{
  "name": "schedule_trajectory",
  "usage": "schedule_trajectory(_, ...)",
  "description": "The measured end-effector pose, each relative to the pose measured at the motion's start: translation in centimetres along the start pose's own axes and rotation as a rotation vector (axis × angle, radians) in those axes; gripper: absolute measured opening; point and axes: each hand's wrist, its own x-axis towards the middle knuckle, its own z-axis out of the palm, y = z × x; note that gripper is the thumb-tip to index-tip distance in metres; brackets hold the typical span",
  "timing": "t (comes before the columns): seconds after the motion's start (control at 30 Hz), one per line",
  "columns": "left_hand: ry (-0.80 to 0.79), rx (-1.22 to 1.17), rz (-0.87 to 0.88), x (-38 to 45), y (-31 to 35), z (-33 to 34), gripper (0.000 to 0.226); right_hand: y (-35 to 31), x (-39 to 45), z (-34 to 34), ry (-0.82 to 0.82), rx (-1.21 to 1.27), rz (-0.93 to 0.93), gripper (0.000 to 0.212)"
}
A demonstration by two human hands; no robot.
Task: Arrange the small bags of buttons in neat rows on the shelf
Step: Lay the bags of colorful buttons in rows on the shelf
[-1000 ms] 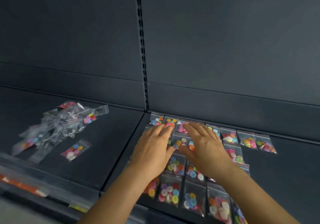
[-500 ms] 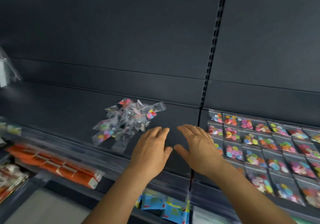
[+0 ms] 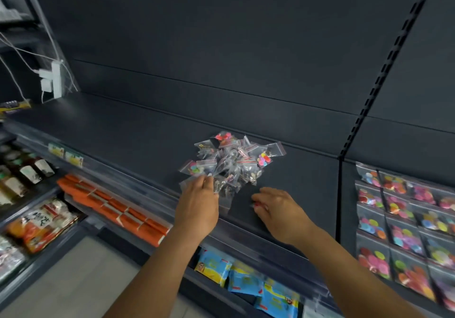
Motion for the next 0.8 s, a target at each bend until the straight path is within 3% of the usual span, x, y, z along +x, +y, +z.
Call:
schedule_trajectory(0.2,0.063,-0.024,-0.021,2.3,-3.6,0.5,0.032,-0.8,2.1,0.8,0.039,0.097,-0.037,0.033)
schedule_trajectory(0.33,0.090,-0.104,-0.051,3.1,-4.1,-0.4,0.020,-0.5,2.7,0.4,0.125,0.070,0.171,0.040)
schedule_trajectory(0.5,-0.004,0.101,-0.181,3.7,-4.8,-0.4,0.047,-1.2,3.9,-0.4,0.016,0.111,0.335,0.049)
schedule_trajectory(0.7,-0.007,-0.048,-0.178,3.8,-4.5,-1.2,0.013,-1.3,4.0,-1.0,-0.056,0.232,0.341,0.008)
schedule_trajectory(0.8,0.046,-0.073,-0.076,3.5,-3.9,-1.1,0.010,-1.4,3.5,-0.7,-0.015,0.257,0.297,0.010)
